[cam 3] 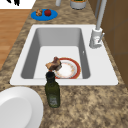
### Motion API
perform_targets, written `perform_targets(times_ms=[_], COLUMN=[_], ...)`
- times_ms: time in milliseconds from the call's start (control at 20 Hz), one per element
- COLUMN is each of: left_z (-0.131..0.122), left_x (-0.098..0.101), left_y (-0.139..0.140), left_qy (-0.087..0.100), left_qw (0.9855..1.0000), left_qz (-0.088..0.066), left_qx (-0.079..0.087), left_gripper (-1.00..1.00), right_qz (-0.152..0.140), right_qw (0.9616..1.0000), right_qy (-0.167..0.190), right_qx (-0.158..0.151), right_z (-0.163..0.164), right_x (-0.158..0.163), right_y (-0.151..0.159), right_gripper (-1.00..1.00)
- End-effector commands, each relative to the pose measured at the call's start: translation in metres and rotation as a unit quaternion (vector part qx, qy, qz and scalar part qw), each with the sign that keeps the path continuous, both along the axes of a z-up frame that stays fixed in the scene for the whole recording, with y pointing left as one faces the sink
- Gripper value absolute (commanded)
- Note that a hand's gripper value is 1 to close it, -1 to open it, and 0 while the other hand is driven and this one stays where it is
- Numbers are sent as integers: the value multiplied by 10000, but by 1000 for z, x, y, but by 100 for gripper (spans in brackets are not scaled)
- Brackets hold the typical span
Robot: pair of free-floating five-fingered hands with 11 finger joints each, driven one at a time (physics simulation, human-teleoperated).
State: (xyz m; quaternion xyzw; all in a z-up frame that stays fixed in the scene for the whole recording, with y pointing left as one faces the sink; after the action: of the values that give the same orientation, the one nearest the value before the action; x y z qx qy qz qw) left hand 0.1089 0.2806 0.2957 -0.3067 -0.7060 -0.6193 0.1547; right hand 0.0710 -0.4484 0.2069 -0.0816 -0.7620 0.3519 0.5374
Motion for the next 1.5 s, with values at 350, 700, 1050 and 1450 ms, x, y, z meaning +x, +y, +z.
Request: perform_targets(times_ms=[350, 700, 1050, 1450], left_z=[0, 0, 0, 0], left_x=[0, 0, 0, 0], left_y=[0, 0, 0, 0], left_qy=[0, 0, 0, 0], left_qw=[10000, 10000, 10000, 10000], left_qz=[0, 0, 0, 0], left_qx=[0, 0, 0, 0], left_gripper=[0, 0, 0, 0], right_qz=[422, 590, 694, 804], right_qw=[9945, 9893, 9846, 9768], right_qy=[-752, -940, -998, -730], right_qx=[-593, -950, -1256, -1847], right_z=[4, 7, 14, 44], right_x=[15, 27, 28, 38], right_y=[0, 9, 2, -1], right_gripper=[-100, -100, -100, -100])
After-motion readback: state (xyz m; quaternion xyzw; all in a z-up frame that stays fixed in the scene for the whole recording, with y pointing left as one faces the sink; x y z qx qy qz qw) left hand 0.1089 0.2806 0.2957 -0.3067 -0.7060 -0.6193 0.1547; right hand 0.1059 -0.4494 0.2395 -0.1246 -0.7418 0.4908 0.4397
